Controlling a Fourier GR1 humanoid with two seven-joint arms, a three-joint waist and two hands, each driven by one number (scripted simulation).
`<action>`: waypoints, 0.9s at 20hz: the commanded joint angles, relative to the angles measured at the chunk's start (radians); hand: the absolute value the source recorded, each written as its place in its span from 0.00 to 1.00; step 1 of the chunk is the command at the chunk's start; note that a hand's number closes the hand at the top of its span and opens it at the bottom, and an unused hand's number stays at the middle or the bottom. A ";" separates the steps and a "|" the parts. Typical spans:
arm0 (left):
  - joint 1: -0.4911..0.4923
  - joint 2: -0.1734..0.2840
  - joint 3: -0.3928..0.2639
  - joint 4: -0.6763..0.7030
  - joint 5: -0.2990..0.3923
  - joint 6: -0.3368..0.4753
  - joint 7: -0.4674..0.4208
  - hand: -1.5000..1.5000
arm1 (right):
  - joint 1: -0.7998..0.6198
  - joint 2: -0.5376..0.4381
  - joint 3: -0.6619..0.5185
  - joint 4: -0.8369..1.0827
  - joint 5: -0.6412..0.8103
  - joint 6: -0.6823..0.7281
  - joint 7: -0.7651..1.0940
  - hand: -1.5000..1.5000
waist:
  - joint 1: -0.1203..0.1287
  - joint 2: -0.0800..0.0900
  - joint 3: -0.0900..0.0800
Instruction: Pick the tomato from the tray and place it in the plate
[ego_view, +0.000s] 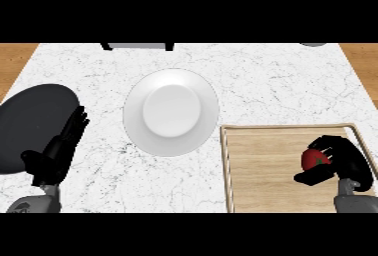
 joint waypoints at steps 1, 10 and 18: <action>-0.046 -0.001 0.025 0.040 0.004 -0.013 0.009 0.50 | 0.038 0.026 0.026 0.037 0.042 -0.070 -0.084 1.00 | -0.001 0.011 0.016; 0.046 -0.010 0.012 -0.036 -0.002 -0.012 -0.005 0.50 | 0.371 0.155 0.361 -0.300 0.392 -0.233 0.019 1.00 | -0.012 0.005 0.015; -0.011 -0.027 0.015 0.009 -0.031 0.011 0.006 0.50 | 0.486 0.179 0.597 -0.641 0.671 -0.213 0.141 1.00 | -0.010 0.009 0.014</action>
